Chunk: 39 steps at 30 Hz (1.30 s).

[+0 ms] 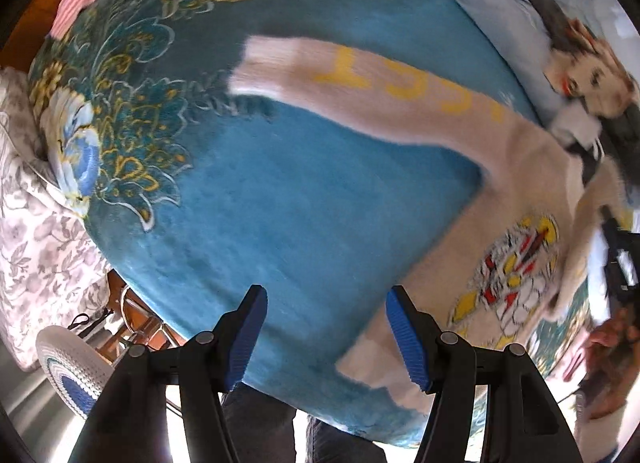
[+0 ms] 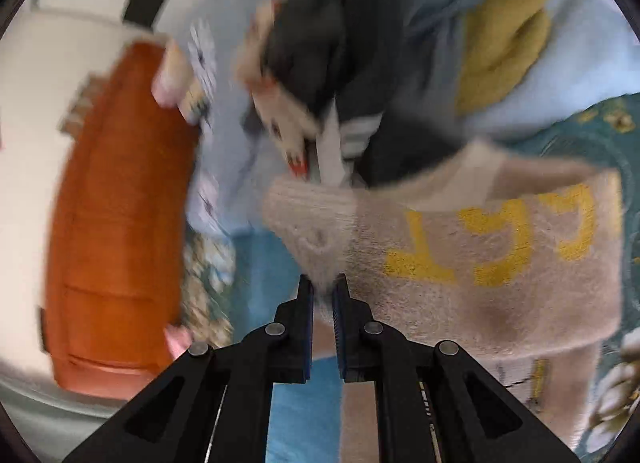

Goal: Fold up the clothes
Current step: 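Fold the held sleeve across the sweater body with the right gripper, release, then grasp the cuff of the other sleeve with the left gripper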

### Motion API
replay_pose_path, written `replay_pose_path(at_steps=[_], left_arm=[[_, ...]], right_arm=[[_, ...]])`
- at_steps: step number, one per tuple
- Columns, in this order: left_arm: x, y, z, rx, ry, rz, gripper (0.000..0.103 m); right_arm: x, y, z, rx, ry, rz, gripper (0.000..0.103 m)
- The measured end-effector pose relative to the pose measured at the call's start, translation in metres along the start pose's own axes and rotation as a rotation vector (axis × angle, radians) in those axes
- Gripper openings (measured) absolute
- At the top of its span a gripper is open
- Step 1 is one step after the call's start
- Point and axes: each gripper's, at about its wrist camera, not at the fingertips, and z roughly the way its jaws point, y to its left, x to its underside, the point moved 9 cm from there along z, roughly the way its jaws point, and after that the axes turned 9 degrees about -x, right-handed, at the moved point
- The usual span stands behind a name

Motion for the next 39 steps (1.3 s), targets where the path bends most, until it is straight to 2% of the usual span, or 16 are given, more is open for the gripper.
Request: replay_pose_path(at_steps=[5, 9, 11, 14, 16, 17, 22, 27, 29, 31, 33, 34, 35, 37, 39], left_arm=[[-0.027, 0.023, 0.005, 0.029, 0.007, -0.053, 0.066], [-0.049, 0.033, 0.013, 0.069, 0.013, -0.102, 0.066], [-0.06, 0.036, 0.018, 0.096, 0.019, -0.141, 0.066], [-0.076, 0.041, 0.026, 0.146, 0.032, -0.206, 0.066], [-0.085, 0.044, 0.032, 0.183, 0.037, -0.26, 0.066], [-0.091, 0.047, 0.035, 0.194, 0.028, -0.295, 0.066], [-0.12, 0.069, 0.056, 0.246, -0.012, -0.475, 0.066], [-0.136, 0.082, 0.083, 0.332, 0.012, -0.645, 0.063], [-0.139, 0.084, 0.091, 0.339, 0.022, -0.675, 0.055], [-0.14, 0.087, 0.098, 0.327, 0.037, -0.696, 0.035], [-0.14, 0.086, 0.098, 0.331, 0.035, -0.713, 0.031], [-0.141, 0.085, 0.099, 0.333, 0.035, -0.722, 0.024], [-0.14, 0.085, 0.097, 0.332, 0.028, -0.715, 0.02], [-0.141, 0.083, 0.09, 0.304, 0.003, -0.679, 0.012], [-0.142, 0.077, 0.076, 0.267, -0.04, -0.607, 0.01]], right_arm=[[0.029, -0.023, 0.081, 0.179, 0.145, -0.012, 0.009], [0.043, -0.04, 0.109, 0.256, 0.193, 0.033, 0.01], [0.048, -0.05, 0.114, 0.279, 0.191, 0.07, 0.01], [0.057, -0.056, 0.116, 0.262, 0.199, 0.117, 0.016], [0.06, -0.053, 0.117, 0.219, 0.211, 0.135, 0.032], [0.062, -0.051, 0.118, 0.199, 0.217, 0.142, 0.034], [0.072, -0.032, 0.097, 0.157, 0.182, 0.147, 0.035], [0.1, -0.029, 0.059, 0.152, 0.143, 0.216, 0.041], [0.111, -0.033, 0.046, 0.176, 0.153, 0.236, 0.041], [0.121, -0.039, 0.036, 0.207, 0.169, 0.255, 0.041], [0.127, -0.045, 0.026, 0.232, 0.178, 0.27, 0.041], [0.128, -0.047, 0.021, 0.239, 0.18, 0.277, 0.041], [0.127, -0.047, 0.018, 0.225, 0.176, 0.289, 0.041], [0.125, -0.047, 0.013, 0.199, 0.166, 0.31, 0.041], [0.118, -0.041, 0.009, 0.183, 0.151, 0.305, 0.041]])
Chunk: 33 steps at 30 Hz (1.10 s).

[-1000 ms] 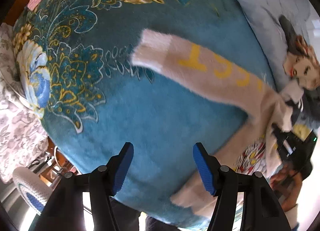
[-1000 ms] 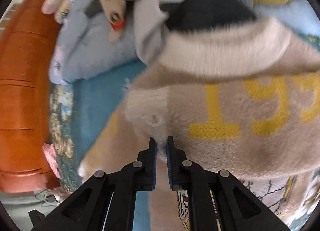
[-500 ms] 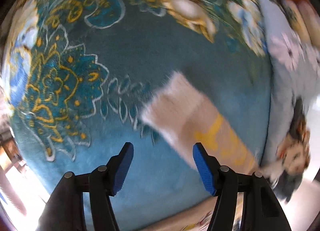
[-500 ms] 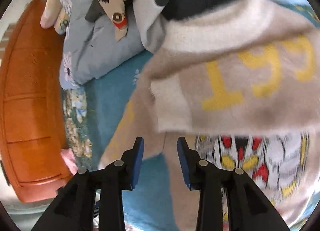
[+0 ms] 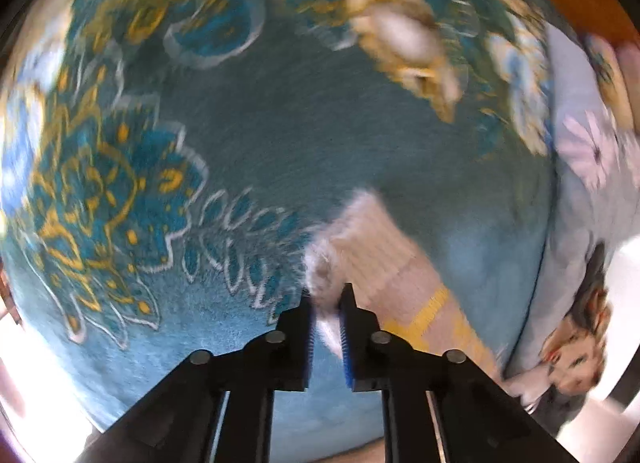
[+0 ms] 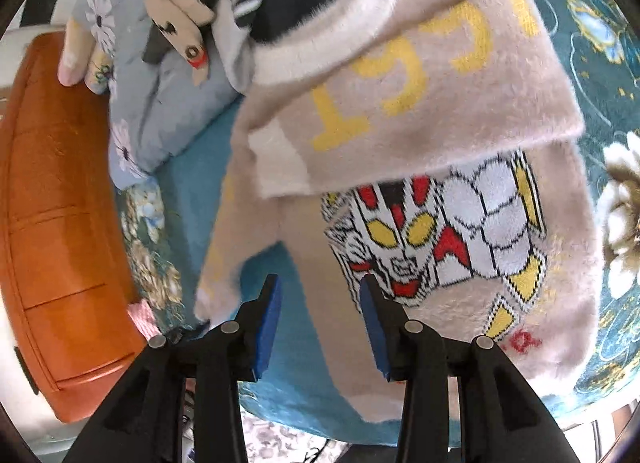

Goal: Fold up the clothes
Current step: 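Grasp the cuff of the other sleeve with the left gripper, then fold the held sleeve across the sweater body with the left gripper, release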

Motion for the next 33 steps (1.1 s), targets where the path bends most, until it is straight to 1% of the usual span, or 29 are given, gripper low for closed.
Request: replay_pose_path(at_steps=[2, 5, 8, 10, 13, 16, 20, 22, 24, 25, 29, 33], left_arm=[[0.005, -0.016, -0.019, -0.01, -0.062, 0.113, 0.01], [0.02, -0.044, -0.053, -0.004, -0.161, 0.278, 0.01], [0.039, -0.075, -0.091, 0.037, -0.244, 0.392, 0.009], [0.044, -0.094, -0.116, 0.072, -0.274, 0.442, 0.009], [0.074, -0.148, -0.142, 0.136, -0.318, 0.565, 0.009], [0.111, -0.195, -0.148, 0.166, -0.35, 0.697, 0.008], [0.2, -0.254, -0.152, 0.197, -0.358, 0.903, 0.008], [0.244, -0.276, -0.138, 0.192, -0.331, 0.99, 0.008], [0.279, -0.291, -0.125, 0.182, -0.306, 1.044, 0.008], [0.302, -0.3, -0.114, 0.166, -0.292, 1.084, 0.008], [0.366, -0.324, -0.079, 0.129, -0.253, 1.195, 0.008], [0.416, -0.336, -0.042, 0.073, -0.212, 1.289, 0.008]], right_arm=[[-0.004, 0.006, -0.006, -0.017, -0.012, -0.006, 0.041], [-0.006, 0.016, -0.013, -0.043, -0.013, -0.042, 0.041], [-0.004, 0.02, -0.02, -0.074, -0.016, -0.06, 0.041], [-0.001, 0.017, -0.023, -0.079, -0.016, -0.056, 0.041], [0.002, 0.005, -0.036, -0.106, -0.032, -0.027, 0.041], [0.004, -0.007, -0.055, -0.153, -0.057, 0.001, 0.041], [0.002, -0.037, -0.092, -0.169, -0.102, 0.022, 0.041], [-0.002, -0.056, -0.114, -0.178, -0.13, 0.045, 0.041], [-0.006, -0.076, -0.133, -0.192, -0.155, 0.083, 0.041], [-0.008, -0.093, -0.148, -0.197, -0.18, 0.111, 0.041], [-0.01, -0.145, -0.191, -0.183, -0.249, 0.182, 0.041], [0.008, -0.189, -0.216, -0.158, -0.286, 0.254, 0.041]])
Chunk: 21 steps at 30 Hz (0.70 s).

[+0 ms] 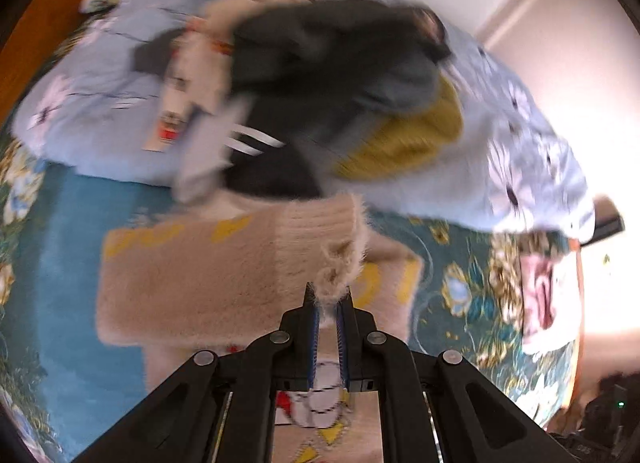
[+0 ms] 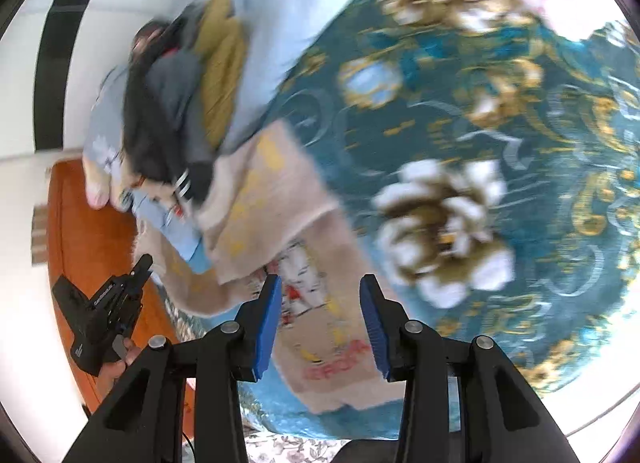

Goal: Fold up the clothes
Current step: 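Fold the held sleeve across the sweater body with the left gripper, release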

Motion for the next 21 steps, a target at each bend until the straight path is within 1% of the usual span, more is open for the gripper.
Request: replay_pose_path(at_steps=[2, 4, 7, 9, 12, 14, 15, 17, 18, 20, 21], left_arm=[[0.005, -0.027, 0.018, -0.001, 0.034, 0.048, 0.008], [0.011, -0.046, 0.033, 0.0, 0.07, 0.082, 0.008], [0.02, -0.07, 0.06, -0.028, 0.119, 0.15, 0.008], [0.026, -0.074, 0.075, -0.043, 0.155, 0.172, 0.008], [0.039, -0.074, 0.102, -0.07, 0.235, 0.201, 0.009], [0.046, -0.072, 0.113, -0.064, 0.28, 0.201, 0.009], [0.047, -0.071, 0.116, -0.06, 0.294, 0.199, 0.011], [0.049, -0.069, 0.113, -0.035, 0.316, 0.178, 0.011], [0.049, -0.067, 0.109, -0.019, 0.321, 0.163, 0.014], [0.049, -0.062, 0.098, 0.02, 0.325, 0.129, 0.022], [0.049, -0.058, 0.091, 0.043, 0.324, 0.109, 0.03]], right_arm=[[-0.003, -0.016, -0.014, 0.002, -0.02, 0.034, 0.041], [-0.005, -0.026, -0.021, 0.002, -0.028, 0.049, 0.041], [-0.007, -0.036, -0.024, 0.003, -0.025, 0.064, 0.041], [-0.009, -0.041, -0.025, 0.001, -0.02, 0.07, 0.041], [-0.01, -0.043, -0.023, 0.005, -0.005, 0.061, 0.041], [-0.01, -0.042, -0.02, 0.011, 0.008, 0.047, 0.041], [-0.01, -0.041, -0.019, 0.014, 0.015, 0.039, 0.041], [-0.008, -0.04, -0.015, 0.021, 0.024, 0.033, 0.041], [-0.007, -0.039, -0.014, 0.023, 0.028, 0.033, 0.042], [-0.006, -0.038, -0.011, 0.028, 0.036, 0.033, 0.047], [-0.005, -0.038, -0.009, 0.025, 0.038, 0.042, 0.048]])
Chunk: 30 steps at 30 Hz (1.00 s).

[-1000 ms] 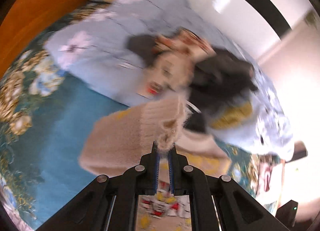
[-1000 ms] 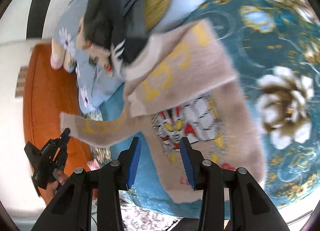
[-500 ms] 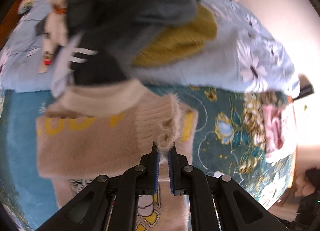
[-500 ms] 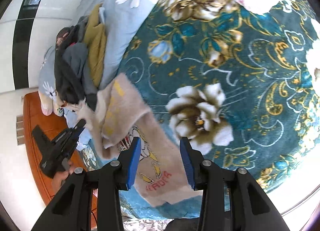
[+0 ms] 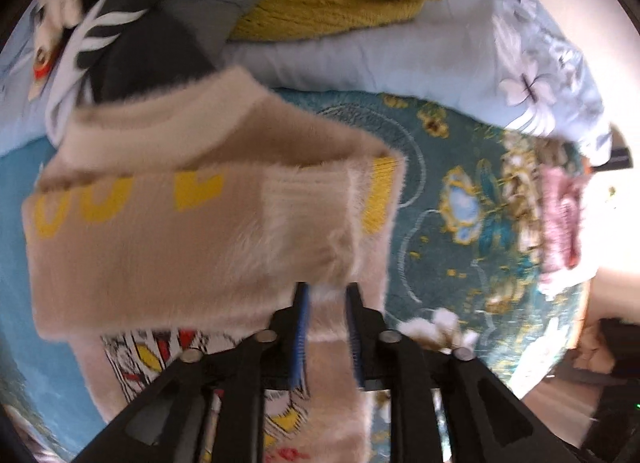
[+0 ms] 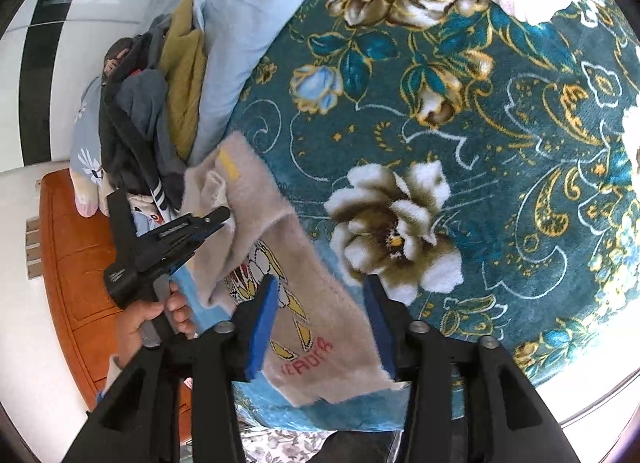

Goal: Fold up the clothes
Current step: 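Fold the held sleeve across the sweater body with the left gripper, release, then grasp the sweater hem with both grippers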

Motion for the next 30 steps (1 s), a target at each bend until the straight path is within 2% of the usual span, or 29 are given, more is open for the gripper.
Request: replay_pose_path(at_steps=[1, 4, 7, 10, 12, 18, 20, 25, 28, 30], left_arm=[[0.003, 0.007, -0.009, 0.019, -0.015, -0.017, 0.037], [0.02, 0.03, -0.035, 0.061, -0.05, -0.067, 0.047], [0.05, 0.07, -0.063, 0.072, -0.102, -0.135, 0.059], [0.084, 0.117, -0.09, 0.042, -0.183, -0.211, 0.07], [0.111, 0.152, -0.102, 0.003, -0.192, -0.271, 0.079], [0.185, 0.229, -0.102, -0.119, -0.135, -0.443, 0.081], [0.21, 0.25, -0.095, -0.188, -0.101, -0.503, 0.081], [0.248, 0.276, -0.094, -0.295, -0.153, -0.548, 0.081], [0.256, 0.28, -0.088, -0.296, -0.185, -0.533, 0.081], [0.259, 0.279, -0.073, -0.292, -0.158, -0.487, 0.081]], right_arm=[[0.001, 0.001, 0.002, -0.008, 0.002, 0.007, 0.048], [0.002, 0.009, 0.009, -0.035, 0.007, 0.016, 0.048], [0.004, 0.023, 0.021, -0.068, 0.031, 0.006, 0.048], [0.006, 0.037, 0.037, -0.073, 0.078, -0.028, 0.048], [0.009, 0.046, 0.05, -0.065, 0.119, -0.067, 0.048], [0.028, 0.061, 0.085, 0.041, 0.27, -0.262, 0.048], [0.038, 0.063, 0.09, 0.071, 0.303, -0.332, 0.048], [0.062, 0.054, 0.099, 0.167, 0.374, -0.462, 0.049], [0.073, 0.041, 0.103, 0.215, 0.376, -0.496, 0.05], [0.078, 0.033, 0.105, 0.243, 0.362, -0.513, 0.052]])
